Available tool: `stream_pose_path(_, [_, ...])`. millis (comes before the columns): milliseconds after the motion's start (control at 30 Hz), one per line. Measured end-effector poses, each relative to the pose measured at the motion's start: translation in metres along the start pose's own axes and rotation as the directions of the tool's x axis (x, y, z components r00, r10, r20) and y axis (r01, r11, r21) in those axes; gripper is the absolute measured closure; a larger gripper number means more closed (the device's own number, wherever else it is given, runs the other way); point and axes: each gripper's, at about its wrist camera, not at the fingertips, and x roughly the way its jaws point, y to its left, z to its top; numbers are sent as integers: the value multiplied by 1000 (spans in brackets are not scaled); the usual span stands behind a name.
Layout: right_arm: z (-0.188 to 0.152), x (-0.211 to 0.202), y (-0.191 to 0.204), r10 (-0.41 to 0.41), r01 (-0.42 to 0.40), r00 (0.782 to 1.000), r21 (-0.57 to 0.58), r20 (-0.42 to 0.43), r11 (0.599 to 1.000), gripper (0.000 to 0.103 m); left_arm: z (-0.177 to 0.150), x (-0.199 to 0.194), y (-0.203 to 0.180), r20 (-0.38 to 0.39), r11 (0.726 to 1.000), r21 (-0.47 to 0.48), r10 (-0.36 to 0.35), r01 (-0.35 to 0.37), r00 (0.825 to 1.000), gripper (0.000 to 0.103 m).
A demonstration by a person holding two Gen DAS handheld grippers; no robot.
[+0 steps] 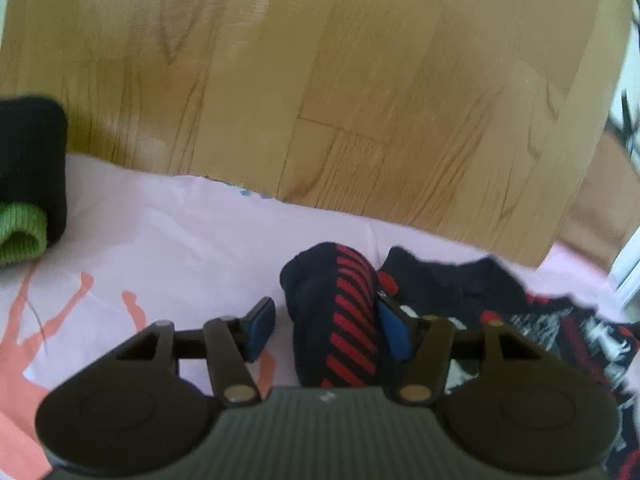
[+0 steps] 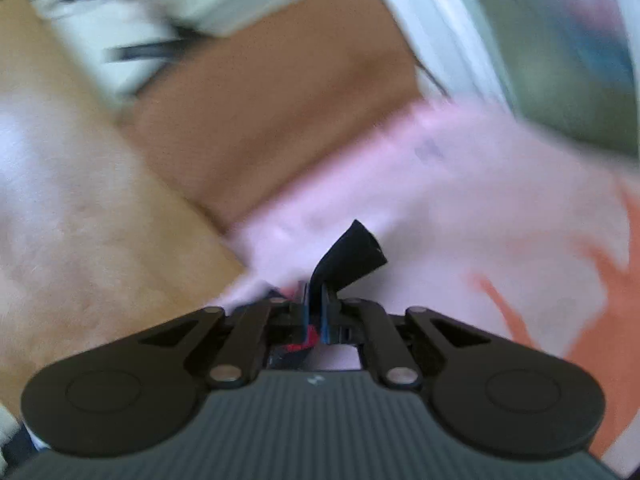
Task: Fold small clothes
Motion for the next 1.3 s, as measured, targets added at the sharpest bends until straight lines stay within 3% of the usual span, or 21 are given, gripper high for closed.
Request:
stream_pose_path(100, [0,-26,66,105,-85,993,-309,47,947,94,5,-14,23,49,991,-115,-56,61,997,45])
stream_pose_path(200, [-31,-50,132,224,-172,974,-586,17,792,93,9,-23,40,90,975,-200,-80,97,993,45])
stream_pose_path(267, [-66,-52,166,284,-279,952,-690,-110,668,89,10,-25,46,82,969,-219,-100,115,992,45])
stream_pose_path(300, [-83,-48,177,276,-330,941,-724,-197,606,76,11,-24,48,69,967,-221,-117,129,991,44])
stream_pose_path(333, [-99,-42,185,251,-369,929,-748,-273,551,72,11,-23,47,52,966,-216,-134,142,990,41])
stream_pose_path(367, [-111,-40,187,233,-393,920,-762,-317,516,70,11,-23,46,38,967,-203,-147,152,988,38])
stream_pose_path(400, [-114,-41,184,240,-413,911,-754,-336,511,68,10,-22,42,26,971,-181,-151,154,988,36])
stream_pose_path(467, [-97,-51,166,310,-469,883,-670,-353,575,63,9,-20,29,-1,984,-109,-143,143,990,25])
stream_pose_path(500, [-82,-53,155,332,-470,882,-620,-334,628,60,8,-18,22,-22,988,-69,-139,138,990,25])
stream_pose_path(533, [-68,-55,143,337,-449,893,-575,-297,684,60,6,-16,15,-49,990,-29,-139,138,989,26])
stream_pose_path(600, [-47,-56,122,308,-383,923,-495,-229,780,60,1,-9,-1,-132,991,76,-102,113,986,37])
stream_pose_path(667, [-37,-52,103,223,-291,954,-457,-198,840,58,-4,-8,-16,-144,976,208,-31,61,989,57])
stream_pose_path(700, [-35,-45,98,174,-248,964,-448,-200,859,58,-5,-10,-19,-148,969,238,-25,60,989,61])
stream_pose_path(767, [-42,-37,95,142,-239,959,-435,-243,868,63,-1,-13,-13,-161,971,222,-50,85,986,72])
stream_pose_path(800, [-47,-33,95,146,-261,947,-422,-285,868,89,1,-13,-8,-169,973,206,-66,101,983,73])
stream_pose_path(833, [-51,-30,95,160,-287,935,-409,-317,867,93,4,-13,-1,-179,977,180,-86,119,980,74])
stream_pose_path(933, [-61,-40,103,211,-314,937,-403,-278,860,93,6,-13,11,-192,981,124,-125,150,973,74])
stream_pose_path(1033, [-68,-23,96,152,-272,938,-388,-312,881,93,8,-9,24,-197,980,75,-165,182,967,71])
stream_pose_path(1200, [-54,-43,97,166,-255,956,-406,-242,877,85,9,-16,21,-192,985,78,-136,153,972,63])
stream_pose_path(1233, [-54,-51,102,208,-290,949,-407,-235,866,85,12,-22,20,-180,985,82,-134,151,974,63])
stream_pose_path(1300, [-60,-65,117,292,-395,911,-412,-291,822,85,16,-35,18,-137,982,90,-150,163,979,57])
